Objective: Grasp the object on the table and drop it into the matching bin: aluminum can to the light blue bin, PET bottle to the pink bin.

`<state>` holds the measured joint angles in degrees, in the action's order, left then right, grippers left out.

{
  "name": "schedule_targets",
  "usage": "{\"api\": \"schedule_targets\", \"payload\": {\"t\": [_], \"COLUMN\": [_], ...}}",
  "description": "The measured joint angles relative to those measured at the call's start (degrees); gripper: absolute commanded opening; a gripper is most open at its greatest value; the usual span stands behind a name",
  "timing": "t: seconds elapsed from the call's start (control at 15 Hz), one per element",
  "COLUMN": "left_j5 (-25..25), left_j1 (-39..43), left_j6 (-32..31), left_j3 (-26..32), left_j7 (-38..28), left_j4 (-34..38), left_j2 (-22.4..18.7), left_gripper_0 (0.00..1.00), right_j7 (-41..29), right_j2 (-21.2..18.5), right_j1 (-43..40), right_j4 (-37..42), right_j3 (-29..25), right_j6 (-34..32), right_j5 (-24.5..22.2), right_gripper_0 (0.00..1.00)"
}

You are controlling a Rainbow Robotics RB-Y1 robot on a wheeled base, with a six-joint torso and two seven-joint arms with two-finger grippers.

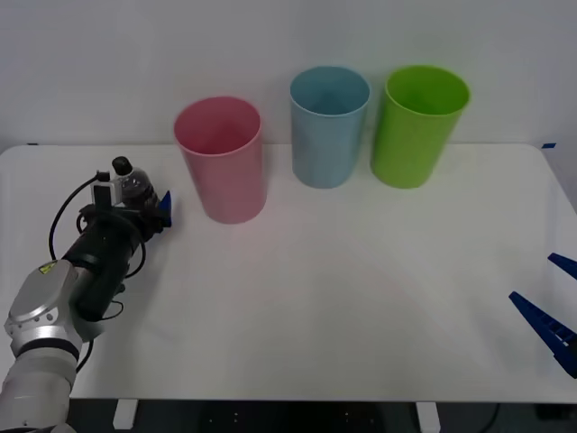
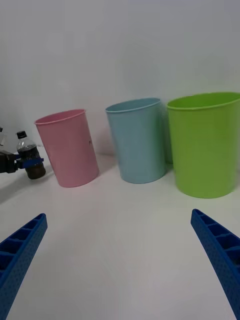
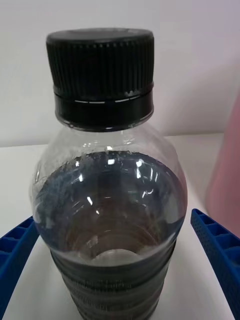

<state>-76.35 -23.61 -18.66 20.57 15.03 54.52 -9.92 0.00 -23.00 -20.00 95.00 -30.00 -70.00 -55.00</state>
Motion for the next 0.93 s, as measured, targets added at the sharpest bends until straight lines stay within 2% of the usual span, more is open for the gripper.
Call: {"api": "schedule_targets", "payload": {"t": [0.47, 0.53, 0.6, 0.93], "left_j5": [-0.73, -0.73, -0.74, -0.91], "left_j1": [-0.85, -0.85, -0.84, -0.81], "left_j6": [0.99, 1.00, 1.00, 0.94], "left_j3": [-0.08, -0.08, -0.08, -0.16], "left_j7": [-0.02, -0.04, -0.01, 0.64], "left_j4": [-0.73, -0.70, -0.73, -0.67], "left_j2": [0.07, 0.07, 0.08, 0.05], "left_gripper_0": [1.00, 0.23, 0.01, 0.00], "right_j7": [0.00, 0.00, 0.00, 0.00], "right_j2": [0.00, 0.00, 0.00, 0.00], "right_j1": [0.00, 0.00, 0.00, 0.00], "right_j4": [0.00, 0.00, 0.00, 0.00], "right_j3": [0.00, 0.00, 0.00, 0.00], "right_j6": [0.00, 0.00, 0.00, 0.00], "right_j5": [0.00, 0.00, 0.00, 0.00], "right_gripper_0": [1.00, 1.00, 1.00, 1.00]}}
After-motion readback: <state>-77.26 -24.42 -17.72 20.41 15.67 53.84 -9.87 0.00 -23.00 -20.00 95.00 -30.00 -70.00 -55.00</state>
